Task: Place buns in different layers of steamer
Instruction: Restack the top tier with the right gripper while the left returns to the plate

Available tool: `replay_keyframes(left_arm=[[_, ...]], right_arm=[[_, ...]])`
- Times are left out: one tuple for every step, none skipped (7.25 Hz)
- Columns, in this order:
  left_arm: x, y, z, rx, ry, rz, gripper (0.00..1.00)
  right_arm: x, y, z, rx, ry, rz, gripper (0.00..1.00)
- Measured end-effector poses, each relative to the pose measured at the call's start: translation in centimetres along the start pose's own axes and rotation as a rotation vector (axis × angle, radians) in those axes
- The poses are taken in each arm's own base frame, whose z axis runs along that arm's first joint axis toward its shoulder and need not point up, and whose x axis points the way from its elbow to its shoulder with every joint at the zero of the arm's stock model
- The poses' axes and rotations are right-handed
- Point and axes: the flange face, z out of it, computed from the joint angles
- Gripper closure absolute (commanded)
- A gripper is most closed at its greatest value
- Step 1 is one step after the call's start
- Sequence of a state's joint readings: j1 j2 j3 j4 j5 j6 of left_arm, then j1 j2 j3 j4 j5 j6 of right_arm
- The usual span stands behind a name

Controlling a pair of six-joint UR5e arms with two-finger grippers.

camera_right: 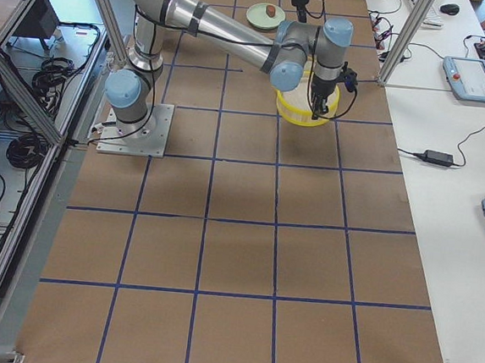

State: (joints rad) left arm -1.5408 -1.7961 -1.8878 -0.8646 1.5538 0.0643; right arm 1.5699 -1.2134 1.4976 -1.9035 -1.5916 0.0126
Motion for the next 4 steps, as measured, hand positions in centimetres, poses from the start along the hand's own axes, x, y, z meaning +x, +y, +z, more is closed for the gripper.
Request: replay_keyframes(left_arm=[[-3.6, 2.2, 1.1, -0.044, -0.012, 0.029, 0.0], [-6.8, 3.9, 2.3, -0.086, -0.031, 0.06, 0.0], [-9.3, 5.2, 3.5, -0.125, -0.046, 0.074, 0.0], [-10.8, 6.1, 4.6, -0.163, -0.063, 0.075, 0.02]], right_arm=[[-3.8, 0.7, 1.0, -0.017, -0.002, 0.043, 0.92], [-6.6, 1.1, 2.5, -0.036, 0.0, 0.078, 0.92], [-8.4, 1.1, 3.7, -0.048, 0.005, 0.096, 0.92], [-9.1, 0.7, 4.3, -0.05, 0.007, 0.104, 0.92]])
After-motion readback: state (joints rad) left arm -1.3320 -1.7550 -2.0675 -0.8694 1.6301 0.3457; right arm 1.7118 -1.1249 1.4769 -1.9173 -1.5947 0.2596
